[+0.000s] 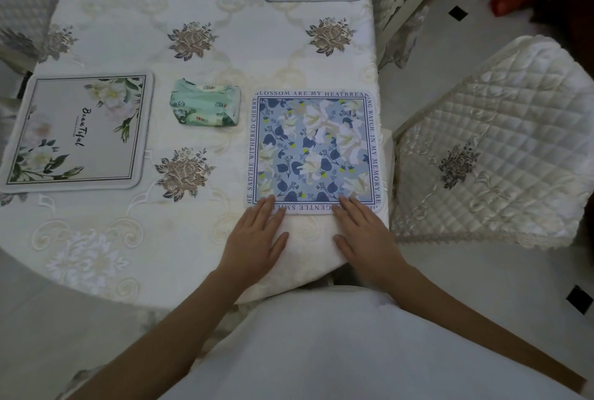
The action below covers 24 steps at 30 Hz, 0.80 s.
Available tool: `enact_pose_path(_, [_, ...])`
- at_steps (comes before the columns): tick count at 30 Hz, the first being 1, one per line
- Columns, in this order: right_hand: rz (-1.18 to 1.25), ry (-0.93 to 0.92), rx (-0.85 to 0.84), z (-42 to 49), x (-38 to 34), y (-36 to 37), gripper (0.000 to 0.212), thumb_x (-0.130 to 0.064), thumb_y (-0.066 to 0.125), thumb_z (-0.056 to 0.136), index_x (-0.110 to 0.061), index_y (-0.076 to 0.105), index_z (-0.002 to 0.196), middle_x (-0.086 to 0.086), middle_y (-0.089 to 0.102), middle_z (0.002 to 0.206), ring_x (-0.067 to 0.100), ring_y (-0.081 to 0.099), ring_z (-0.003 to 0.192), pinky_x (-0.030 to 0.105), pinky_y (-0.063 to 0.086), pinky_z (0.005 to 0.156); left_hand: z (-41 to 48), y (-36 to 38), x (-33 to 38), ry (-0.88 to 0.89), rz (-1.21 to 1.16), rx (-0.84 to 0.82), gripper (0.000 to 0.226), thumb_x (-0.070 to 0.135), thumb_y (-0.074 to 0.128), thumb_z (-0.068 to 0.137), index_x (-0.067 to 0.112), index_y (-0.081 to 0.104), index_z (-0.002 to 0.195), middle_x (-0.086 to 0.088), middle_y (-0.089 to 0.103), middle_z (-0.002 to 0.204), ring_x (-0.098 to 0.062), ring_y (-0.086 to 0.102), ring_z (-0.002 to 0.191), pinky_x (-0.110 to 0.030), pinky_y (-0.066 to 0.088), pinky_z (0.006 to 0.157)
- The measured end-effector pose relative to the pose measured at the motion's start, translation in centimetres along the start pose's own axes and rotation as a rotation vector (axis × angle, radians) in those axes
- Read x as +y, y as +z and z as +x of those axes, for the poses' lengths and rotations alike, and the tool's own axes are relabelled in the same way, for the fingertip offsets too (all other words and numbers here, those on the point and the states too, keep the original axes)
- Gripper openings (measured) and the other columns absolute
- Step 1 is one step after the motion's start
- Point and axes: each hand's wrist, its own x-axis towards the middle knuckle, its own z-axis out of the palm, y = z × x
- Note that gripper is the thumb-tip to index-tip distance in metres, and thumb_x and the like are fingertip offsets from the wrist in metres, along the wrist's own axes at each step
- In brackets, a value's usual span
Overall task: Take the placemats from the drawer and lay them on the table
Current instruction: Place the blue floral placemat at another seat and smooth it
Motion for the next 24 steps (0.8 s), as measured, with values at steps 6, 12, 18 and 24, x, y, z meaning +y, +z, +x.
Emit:
enact_pose_path(6, [0.009,0.064,0.055,-1.1,2.8,-0.5,0.06,-0.03,0.055,0.097,-0.008,0.038,0.15,0.012,0.032,0.159,0.03,0.028,0.147,0.046,0.026,0.119,-0.7,-1.0,-2.4,-0.06,-0.009,0.03,0.06,0.047,0.031,0.101,0.011,0.049,0.146,-0.014,0.035,0.158,-0.03,0.036,0.145,-0.047,0.033,0.117])
enact_pose_path(12, [0.015,0.166,0.074,0.8,4.6,-1.2,0.06,-0.036,0.047,0.1,-0.009,0.034,0.152,0.013,0.028,0.16,0.029,0.023,0.149,0.046,0.02,0.122,2.0,-2.1,-2.5,-0.113,-0.039,0.036,0.068,0.051,0.022,0.099,0.011,0.045,0.149,-0.016,0.034,0.159,-0.031,0.03,0.147,-0.047,0.028,0.12])
enact_pose_path(18, [0.029,0.189,0.059,5.8,6.3,-3.3,0.064,-0.036,0.047,0.101,-0.009,0.027,0.155,0.013,0.022,0.162,0.027,0.017,0.151,0.045,0.017,0.122,7.0,-4.0,-3.5,-0.179,-0.072,0.011,0.073,0.056,0.015,0.098,0.014,0.036,0.154,-0.015,0.024,0.163,-0.03,0.018,0.152,-0.043,0.018,0.123])
enact_pose_path(24, [0.038,0.167,0.05,12.4,8.1,-5.7,0.065,-0.039,0.043,0.102,-0.009,0.022,0.156,0.012,0.017,0.164,0.026,0.013,0.151,0.042,0.014,0.123,13.1,-6.1,-4.6,-0.183,-0.08,0.008,0.07,0.052,0.019,0.1,0.007,0.037,0.151,-0.02,0.026,0.16,-0.035,0.021,0.149,-0.047,0.023,0.12])
